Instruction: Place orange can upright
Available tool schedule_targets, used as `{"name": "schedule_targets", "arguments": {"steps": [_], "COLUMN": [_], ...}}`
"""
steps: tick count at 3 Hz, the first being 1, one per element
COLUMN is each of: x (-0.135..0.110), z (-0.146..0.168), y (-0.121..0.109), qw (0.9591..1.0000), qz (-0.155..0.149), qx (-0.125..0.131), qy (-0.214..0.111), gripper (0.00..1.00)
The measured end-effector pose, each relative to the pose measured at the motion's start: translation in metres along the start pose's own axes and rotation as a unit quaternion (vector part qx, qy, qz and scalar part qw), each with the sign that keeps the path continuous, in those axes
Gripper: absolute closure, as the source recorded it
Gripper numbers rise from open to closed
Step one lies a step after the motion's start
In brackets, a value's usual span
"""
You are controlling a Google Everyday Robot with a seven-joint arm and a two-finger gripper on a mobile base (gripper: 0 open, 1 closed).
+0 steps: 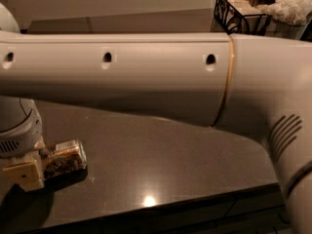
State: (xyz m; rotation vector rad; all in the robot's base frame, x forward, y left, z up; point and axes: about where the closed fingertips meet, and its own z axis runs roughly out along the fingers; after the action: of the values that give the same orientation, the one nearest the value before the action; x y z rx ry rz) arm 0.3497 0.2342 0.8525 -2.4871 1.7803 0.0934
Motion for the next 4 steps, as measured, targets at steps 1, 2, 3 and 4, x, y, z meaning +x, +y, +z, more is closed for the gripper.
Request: {"name": "schedule_targets", "arguments": {"steps": [1, 2, 3, 4], "x": [0.016, 0.051, 0.094, 0.124], "z": [-0.021, -0.054, -0.079, -0.1], "y": [-0.015, -0.038, -0.057, -0.06], "qw": [0.9985, 0.9898, 0.9694, 0.9408], "qz": [0.017, 0.041, 0.064, 0.072], "qx": [-0.013, -0.029, -0.037, -0.023], "qy": [-0.051, -0.133, -0.234, -0.33], "gripper": [0.87, 1.0, 1.0, 1.0]}}
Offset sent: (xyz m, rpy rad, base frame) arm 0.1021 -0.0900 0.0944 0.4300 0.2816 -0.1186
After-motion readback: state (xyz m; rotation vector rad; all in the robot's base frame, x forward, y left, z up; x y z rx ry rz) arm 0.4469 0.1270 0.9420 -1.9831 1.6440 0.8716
